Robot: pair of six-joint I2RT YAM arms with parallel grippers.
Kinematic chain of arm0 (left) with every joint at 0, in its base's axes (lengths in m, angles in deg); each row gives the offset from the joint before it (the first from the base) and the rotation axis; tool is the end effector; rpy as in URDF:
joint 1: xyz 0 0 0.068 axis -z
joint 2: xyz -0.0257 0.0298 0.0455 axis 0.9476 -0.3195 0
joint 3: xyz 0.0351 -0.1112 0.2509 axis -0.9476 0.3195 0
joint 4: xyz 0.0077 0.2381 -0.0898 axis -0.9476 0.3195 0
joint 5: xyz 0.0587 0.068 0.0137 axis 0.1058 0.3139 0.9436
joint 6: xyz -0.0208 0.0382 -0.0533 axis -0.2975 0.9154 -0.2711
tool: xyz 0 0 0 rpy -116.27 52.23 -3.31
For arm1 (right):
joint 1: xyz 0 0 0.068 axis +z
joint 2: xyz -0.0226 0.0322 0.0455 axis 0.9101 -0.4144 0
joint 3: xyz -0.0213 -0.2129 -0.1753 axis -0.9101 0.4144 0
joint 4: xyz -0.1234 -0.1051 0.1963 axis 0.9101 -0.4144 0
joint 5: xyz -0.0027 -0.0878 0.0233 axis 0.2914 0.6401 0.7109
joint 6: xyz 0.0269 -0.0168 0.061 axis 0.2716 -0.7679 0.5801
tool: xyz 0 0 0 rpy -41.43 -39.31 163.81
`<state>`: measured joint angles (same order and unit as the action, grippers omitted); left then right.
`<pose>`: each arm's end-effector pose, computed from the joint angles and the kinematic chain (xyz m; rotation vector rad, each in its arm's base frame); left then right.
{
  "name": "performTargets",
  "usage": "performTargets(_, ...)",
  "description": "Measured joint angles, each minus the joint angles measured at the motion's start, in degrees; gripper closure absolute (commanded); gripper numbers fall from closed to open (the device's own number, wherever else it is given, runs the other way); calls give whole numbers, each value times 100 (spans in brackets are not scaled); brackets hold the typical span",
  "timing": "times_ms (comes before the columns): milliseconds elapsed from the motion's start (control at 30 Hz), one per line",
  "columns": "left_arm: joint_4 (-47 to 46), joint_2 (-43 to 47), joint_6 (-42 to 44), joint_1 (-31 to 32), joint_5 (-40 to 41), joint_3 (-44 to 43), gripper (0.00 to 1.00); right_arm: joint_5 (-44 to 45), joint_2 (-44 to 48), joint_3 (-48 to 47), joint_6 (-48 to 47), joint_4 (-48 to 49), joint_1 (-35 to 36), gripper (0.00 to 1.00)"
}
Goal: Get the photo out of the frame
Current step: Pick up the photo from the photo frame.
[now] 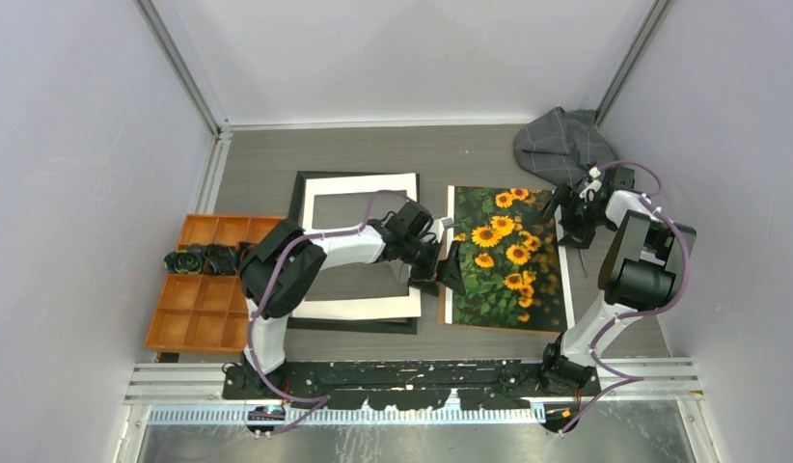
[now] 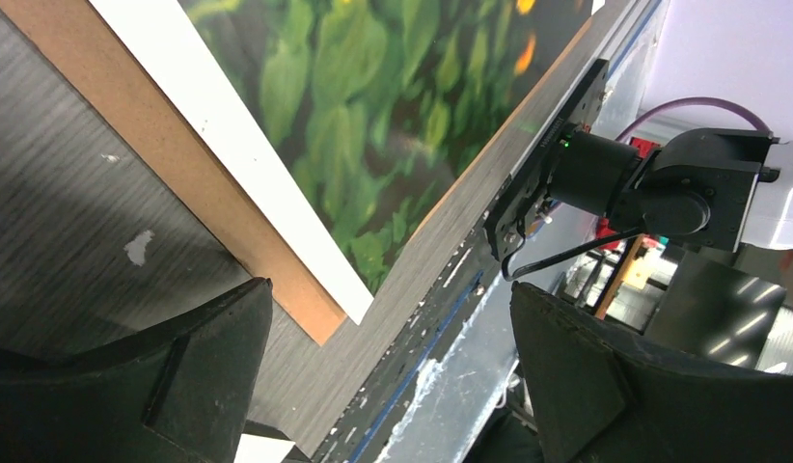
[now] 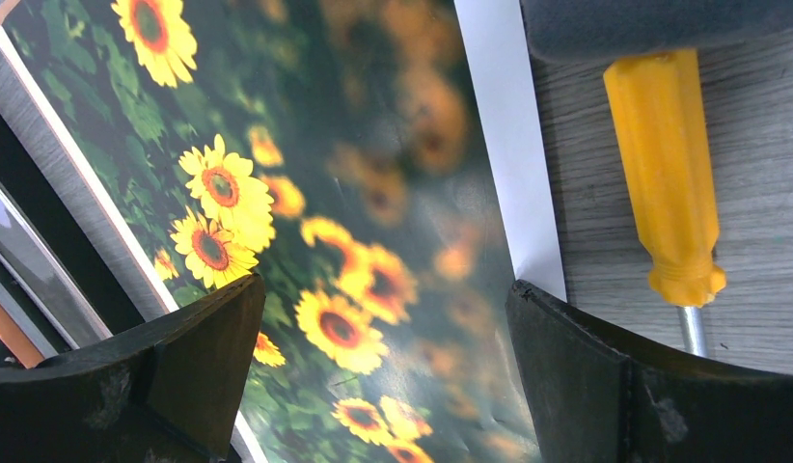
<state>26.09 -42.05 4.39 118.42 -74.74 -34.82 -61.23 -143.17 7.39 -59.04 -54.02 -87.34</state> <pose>0.2492 -0.3199 0.1523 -0.4662 -2.7633 1.3749 0.3296 -0.1051 0.1608 0.6017 2.6102 0.5794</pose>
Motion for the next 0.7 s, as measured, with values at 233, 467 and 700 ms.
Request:
performTargets(233, -138, -144, -398, 153, -284, 0, 8, -2, -50, -39, 0, -35, 0, 0)
performTargets(467, -173, -175, -485, 249, -376, 2, 9, 0, -59, -52, 2, -48, 2, 0)
performTargets(700, 249, -177, -352, 317, -55, -138, 10, 15, -72, -72, 0, -70, 9, 0)
